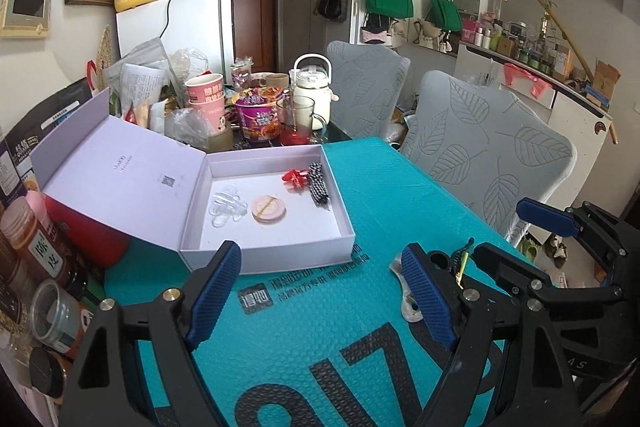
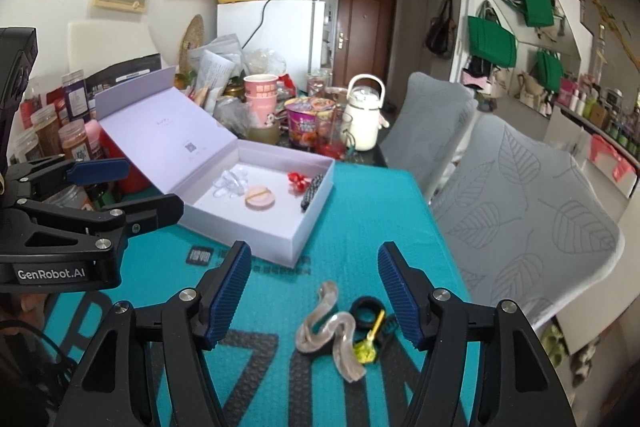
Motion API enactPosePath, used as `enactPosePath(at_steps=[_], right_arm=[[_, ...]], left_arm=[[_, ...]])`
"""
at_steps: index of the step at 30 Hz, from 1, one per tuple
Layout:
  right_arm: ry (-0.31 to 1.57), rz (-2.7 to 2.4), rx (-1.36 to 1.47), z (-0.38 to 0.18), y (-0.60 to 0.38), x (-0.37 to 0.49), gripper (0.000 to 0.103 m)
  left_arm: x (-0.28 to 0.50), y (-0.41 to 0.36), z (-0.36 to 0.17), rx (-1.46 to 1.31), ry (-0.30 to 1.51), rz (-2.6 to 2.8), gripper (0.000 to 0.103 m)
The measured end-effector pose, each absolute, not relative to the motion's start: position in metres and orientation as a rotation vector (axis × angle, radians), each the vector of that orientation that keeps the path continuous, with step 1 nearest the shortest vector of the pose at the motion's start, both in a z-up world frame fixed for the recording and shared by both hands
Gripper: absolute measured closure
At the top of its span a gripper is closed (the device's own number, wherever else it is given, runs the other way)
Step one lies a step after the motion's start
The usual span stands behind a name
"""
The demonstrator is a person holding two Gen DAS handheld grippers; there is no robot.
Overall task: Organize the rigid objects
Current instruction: 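Withdraw both tools from the box toward the remaining objects, then lower both tools toward the marbled hair clip and yellow-green lollipop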
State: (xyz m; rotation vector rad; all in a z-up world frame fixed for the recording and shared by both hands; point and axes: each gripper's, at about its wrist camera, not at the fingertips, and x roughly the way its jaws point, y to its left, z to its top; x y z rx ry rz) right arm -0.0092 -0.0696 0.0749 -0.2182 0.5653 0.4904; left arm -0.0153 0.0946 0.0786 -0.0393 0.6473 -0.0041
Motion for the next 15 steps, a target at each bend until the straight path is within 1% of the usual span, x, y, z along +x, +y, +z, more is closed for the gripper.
enactPosePath(at_steps=[15], right_arm=[[0.666, 0.405, -0.166, 0.031, -0.114, -0.008, 0.036]], left_arm=[[0.000, 0.057, 0.037, -0.074, 0.748, -0.108, 0.020]])
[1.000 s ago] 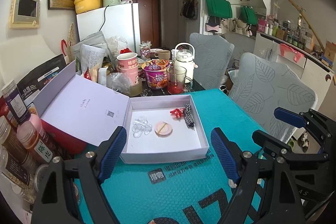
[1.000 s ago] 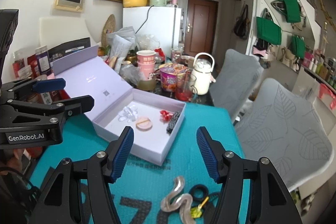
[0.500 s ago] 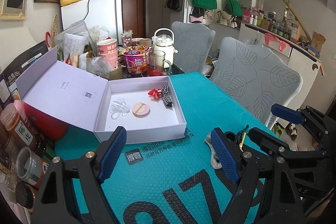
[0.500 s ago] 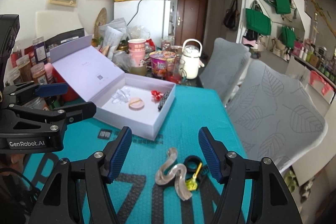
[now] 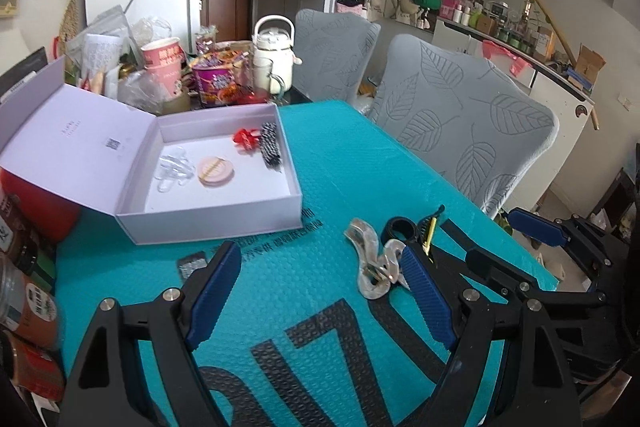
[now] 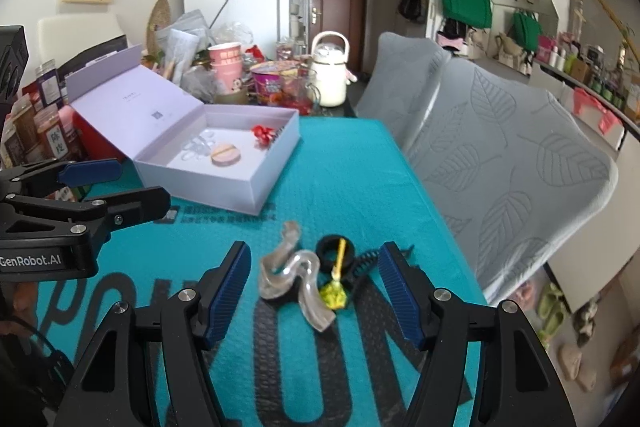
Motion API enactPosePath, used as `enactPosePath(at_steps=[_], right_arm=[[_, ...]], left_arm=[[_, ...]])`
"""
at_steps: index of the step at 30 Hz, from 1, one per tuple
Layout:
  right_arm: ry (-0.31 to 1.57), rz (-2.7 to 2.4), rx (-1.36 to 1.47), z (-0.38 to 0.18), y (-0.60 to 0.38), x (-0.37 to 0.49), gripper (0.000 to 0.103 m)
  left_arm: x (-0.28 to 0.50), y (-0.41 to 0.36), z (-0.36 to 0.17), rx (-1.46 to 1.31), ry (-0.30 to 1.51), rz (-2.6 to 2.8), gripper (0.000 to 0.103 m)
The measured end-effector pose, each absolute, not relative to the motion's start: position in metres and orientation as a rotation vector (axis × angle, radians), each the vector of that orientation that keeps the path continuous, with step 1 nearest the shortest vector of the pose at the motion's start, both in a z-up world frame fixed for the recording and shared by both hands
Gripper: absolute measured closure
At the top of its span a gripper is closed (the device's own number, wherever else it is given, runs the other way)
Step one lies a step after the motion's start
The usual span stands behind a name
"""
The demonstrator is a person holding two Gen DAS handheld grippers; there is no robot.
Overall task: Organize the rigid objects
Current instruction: 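Lower both tools toward the marbled hair clip and yellow-green lollipop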
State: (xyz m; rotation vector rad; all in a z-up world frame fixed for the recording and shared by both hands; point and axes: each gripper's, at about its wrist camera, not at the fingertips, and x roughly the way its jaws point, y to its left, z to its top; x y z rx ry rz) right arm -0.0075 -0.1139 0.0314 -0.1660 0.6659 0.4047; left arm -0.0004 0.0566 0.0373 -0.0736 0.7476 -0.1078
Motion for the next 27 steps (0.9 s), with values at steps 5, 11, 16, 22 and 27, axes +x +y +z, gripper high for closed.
enactPosePath(at_steps=[5, 11, 16, 22, 27], right_arm=[[0.704, 0.384, -0.142, 0.015, -0.131, 0.000, 0.036], [0.746, 0.367, -0.130, -0.003, -0.146, 0.014, 0.036], [0.777, 0.358, -0.123, -0.015, -0.156, 0.024, 0.036], [0.820, 0.342, -0.110, -0.029, -0.164, 0.036, 0.036], [0.848, 0.332, -0.105, -0.039, -0.169, 0.045, 0.036]], left_arm=[[0.011, 0.040, 0.022, -0.076, 0.788, -0.143, 0.020], [0.028, 0.022, 0.004, -0.066, 0.835, -0.159, 0.020], [0.043, 0.009, -0.011, -0.067, 0.882, -0.184, 0.020], [0.059, 0.000, -0.026, -0.089, 0.934, -0.203, 0.020], [0.070, -0.005, -0.036, -0.100, 0.967, -0.207, 0.020]])
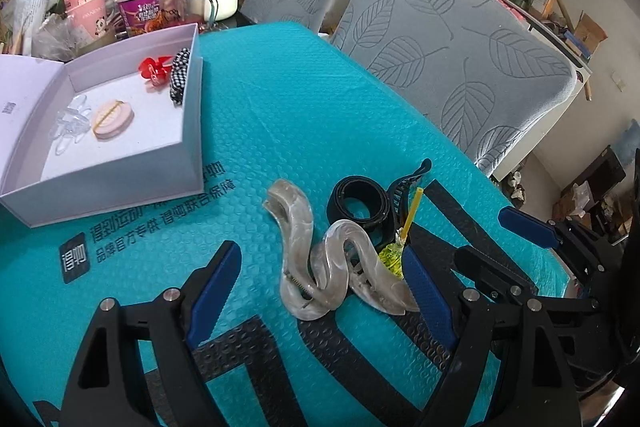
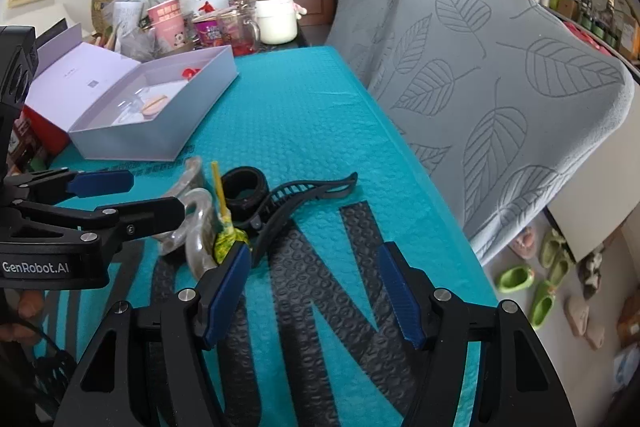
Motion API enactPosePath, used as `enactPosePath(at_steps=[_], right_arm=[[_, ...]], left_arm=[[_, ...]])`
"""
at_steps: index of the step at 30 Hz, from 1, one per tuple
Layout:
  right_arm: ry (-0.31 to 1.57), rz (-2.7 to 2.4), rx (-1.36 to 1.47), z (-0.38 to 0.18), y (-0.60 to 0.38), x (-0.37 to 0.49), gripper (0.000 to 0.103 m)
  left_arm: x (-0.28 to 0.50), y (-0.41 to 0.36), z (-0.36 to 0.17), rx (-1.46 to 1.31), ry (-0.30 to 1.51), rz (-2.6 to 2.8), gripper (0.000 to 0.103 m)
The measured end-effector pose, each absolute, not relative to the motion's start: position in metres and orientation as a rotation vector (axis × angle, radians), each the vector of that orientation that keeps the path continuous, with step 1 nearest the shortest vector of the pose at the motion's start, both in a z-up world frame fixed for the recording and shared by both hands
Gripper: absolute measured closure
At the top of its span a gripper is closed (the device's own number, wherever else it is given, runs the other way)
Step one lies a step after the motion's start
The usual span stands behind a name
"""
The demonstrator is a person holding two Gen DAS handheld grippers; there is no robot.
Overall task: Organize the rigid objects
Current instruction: 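Lower both tools toward the marbled hair clip and yellow-green lollipop, then close the right tool on the yellow-green lollipop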
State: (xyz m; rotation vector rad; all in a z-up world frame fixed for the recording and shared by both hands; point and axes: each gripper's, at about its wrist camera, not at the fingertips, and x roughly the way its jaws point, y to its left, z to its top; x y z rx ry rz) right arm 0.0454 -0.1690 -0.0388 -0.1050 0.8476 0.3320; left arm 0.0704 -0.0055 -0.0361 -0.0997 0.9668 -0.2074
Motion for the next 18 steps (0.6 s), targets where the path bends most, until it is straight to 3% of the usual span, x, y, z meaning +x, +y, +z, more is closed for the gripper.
enactPosePath(at_steps=[18], right_arm=[[0.889, 0.350, -0.122, -0.057, -0.168, 0.065, 0.036]], left_arm=[[0.087, 0.002, -0.068, -0.149, 1.021, -0.207, 0.020]])
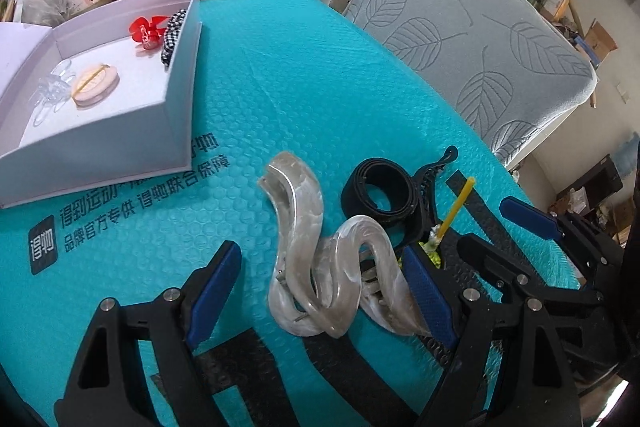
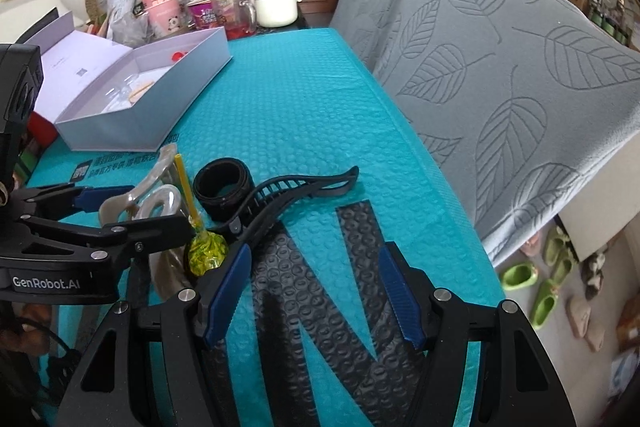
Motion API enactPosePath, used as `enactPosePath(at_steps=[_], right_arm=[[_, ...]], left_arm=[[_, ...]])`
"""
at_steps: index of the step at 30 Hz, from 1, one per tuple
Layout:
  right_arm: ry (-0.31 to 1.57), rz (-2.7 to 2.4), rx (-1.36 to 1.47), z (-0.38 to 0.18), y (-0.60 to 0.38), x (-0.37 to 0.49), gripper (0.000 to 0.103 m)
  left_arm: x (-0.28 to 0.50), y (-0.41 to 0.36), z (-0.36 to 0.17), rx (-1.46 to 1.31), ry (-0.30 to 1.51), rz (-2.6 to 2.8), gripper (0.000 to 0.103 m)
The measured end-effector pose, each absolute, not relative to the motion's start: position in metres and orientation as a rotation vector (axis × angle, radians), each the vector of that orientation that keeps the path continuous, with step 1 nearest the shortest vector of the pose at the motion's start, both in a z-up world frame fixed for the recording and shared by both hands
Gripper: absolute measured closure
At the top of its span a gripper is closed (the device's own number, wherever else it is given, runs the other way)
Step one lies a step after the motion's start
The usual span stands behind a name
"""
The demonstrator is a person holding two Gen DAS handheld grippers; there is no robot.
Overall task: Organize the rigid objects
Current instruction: 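Close the right tool on the yellow-green lollipop, then close the left tool on the marbled beige wavy hair clip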
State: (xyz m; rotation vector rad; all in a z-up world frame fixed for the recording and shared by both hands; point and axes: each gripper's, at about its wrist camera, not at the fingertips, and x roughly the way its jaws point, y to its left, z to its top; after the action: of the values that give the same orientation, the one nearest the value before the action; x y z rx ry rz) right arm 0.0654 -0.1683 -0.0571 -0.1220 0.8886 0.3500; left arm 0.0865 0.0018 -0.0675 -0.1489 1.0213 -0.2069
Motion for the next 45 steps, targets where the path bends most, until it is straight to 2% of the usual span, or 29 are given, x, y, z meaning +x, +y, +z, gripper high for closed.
enactPosePath(at_steps=[17, 29, 36, 45], right_arm=[[0.835, 0.533, -0.141, -0.051, -0.131, 0.047, 0.037], [0.844, 0.572, -0.173, -0.058, -0.111, 0.050, 0.064], [0.919, 0.599, -0.175, -0.072, -0.109, 0.050, 0.066], [0.913, 0.585, -0.156, -0.072, -0.110, 0.052, 0.066]], left_arm=[[0.068, 0.055, -0.073, -0.145, 1.013, -0.134, 0.020], [0.075, 0.048, -0.064, -0.084, 0.947, -0.213, 0.020], [0.092, 0.043, -0.069, -0.096, 0.969, -0.264, 0.020], [0.094, 0.028, -0.076, -0.031, 0.975, -0.280, 0.020]])
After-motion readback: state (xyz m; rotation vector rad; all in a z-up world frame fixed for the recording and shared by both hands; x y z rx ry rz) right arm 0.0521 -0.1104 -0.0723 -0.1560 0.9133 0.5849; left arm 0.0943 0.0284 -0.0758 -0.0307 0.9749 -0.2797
